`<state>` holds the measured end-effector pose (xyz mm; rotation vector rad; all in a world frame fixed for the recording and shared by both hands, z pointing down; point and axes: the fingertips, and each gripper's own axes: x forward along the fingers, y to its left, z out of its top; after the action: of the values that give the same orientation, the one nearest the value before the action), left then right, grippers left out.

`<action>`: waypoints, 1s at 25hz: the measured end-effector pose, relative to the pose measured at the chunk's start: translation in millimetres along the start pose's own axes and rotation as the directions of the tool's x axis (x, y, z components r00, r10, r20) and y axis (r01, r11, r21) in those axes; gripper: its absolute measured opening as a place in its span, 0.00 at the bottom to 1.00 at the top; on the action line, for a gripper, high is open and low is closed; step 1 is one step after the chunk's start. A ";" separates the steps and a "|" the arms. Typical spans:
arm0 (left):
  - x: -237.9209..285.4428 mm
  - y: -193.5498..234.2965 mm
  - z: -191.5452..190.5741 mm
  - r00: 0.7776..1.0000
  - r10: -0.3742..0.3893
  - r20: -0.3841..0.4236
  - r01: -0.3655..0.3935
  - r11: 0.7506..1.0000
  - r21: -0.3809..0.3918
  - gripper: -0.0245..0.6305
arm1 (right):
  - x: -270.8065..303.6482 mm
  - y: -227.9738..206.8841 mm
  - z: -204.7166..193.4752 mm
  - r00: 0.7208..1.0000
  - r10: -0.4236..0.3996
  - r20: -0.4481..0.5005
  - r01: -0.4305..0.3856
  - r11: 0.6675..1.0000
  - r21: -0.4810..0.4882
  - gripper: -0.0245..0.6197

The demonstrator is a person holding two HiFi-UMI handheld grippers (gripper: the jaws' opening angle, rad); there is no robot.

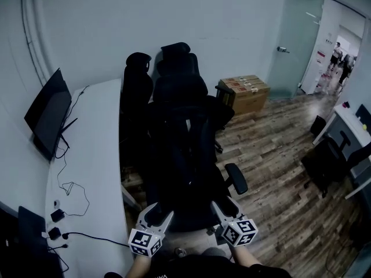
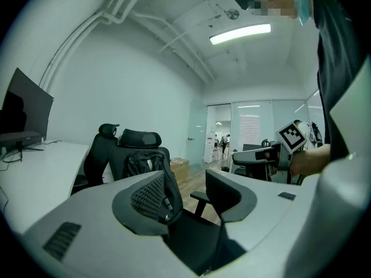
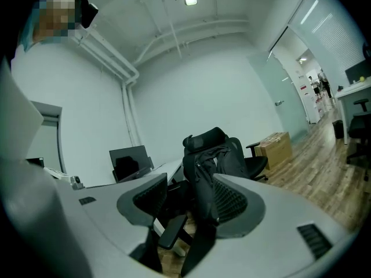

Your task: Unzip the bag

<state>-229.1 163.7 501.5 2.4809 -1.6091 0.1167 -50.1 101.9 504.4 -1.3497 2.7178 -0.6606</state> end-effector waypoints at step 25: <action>180.0 -33.2 24.4 0.961 0.274 0.021 -0.272 0.960 -0.064 0.47 | 81.0 -162.5 88.9 0.968 0.222 -0.116 -0.234 0.967 -0.104 0.39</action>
<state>-125.8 10.7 503.5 2.2133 -1.9306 0.0676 41.2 -78.4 499.0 -1.0230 2.9752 -0.5746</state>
